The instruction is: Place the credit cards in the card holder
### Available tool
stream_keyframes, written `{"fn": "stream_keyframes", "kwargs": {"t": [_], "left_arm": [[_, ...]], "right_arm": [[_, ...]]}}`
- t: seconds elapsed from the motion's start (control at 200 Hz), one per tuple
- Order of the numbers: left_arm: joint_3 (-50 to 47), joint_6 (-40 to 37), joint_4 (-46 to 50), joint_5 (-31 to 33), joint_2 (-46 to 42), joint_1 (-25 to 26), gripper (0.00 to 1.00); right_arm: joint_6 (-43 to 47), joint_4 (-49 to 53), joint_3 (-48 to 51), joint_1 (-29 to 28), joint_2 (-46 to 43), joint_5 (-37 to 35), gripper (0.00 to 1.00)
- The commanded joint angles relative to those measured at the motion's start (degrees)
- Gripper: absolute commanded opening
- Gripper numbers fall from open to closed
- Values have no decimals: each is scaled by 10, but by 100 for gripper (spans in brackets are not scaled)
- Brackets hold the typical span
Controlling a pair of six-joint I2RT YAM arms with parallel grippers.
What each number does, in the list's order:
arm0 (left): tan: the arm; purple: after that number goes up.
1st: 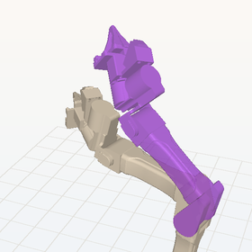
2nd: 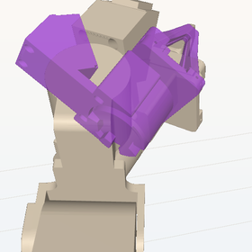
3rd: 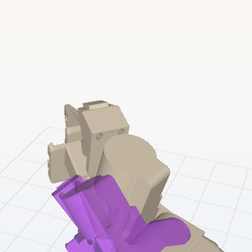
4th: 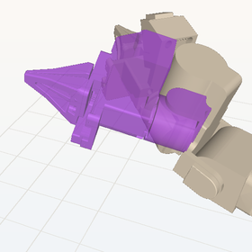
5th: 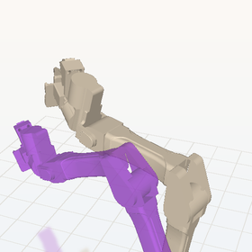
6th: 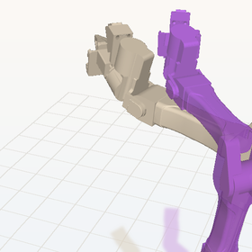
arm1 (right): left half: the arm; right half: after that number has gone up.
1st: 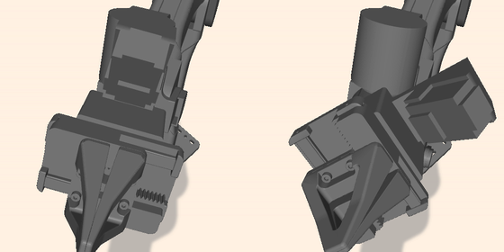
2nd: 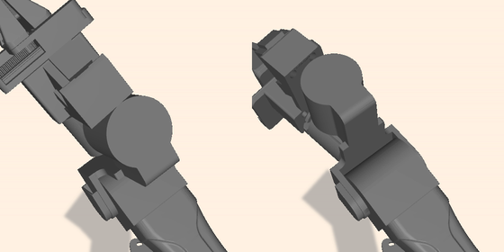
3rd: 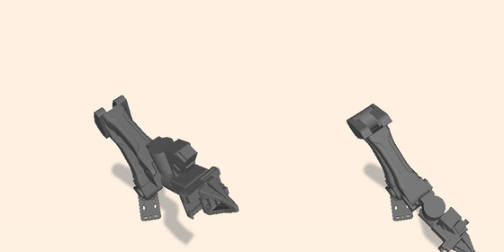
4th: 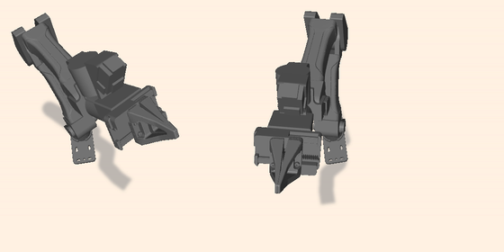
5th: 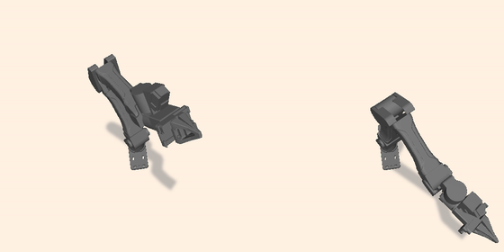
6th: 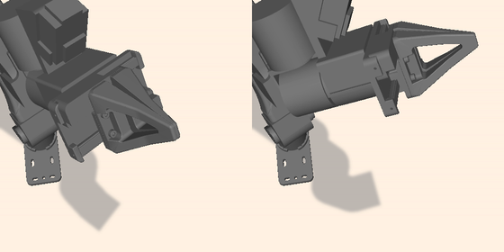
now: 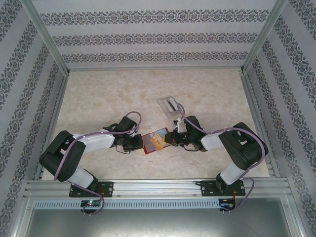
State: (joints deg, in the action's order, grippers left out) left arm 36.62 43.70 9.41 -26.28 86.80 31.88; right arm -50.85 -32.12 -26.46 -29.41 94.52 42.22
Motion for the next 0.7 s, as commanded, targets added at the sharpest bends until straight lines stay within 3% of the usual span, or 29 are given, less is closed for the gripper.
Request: {"fn": "stream_keyframes", "kwargs": {"t": [0.0,0.34,0.694], "left_arm": [[0,-7,9,13,-2,6,1],[5,-12,24,17,-3,6,0],[3,-2,12,11,-2,6,0]], "right_arm": [[8,-32,2,-5,26,-15,0],[-36,-145,-2,-9,96,-10,0],[-36,-164,3,-24,104,-33,0]]}}
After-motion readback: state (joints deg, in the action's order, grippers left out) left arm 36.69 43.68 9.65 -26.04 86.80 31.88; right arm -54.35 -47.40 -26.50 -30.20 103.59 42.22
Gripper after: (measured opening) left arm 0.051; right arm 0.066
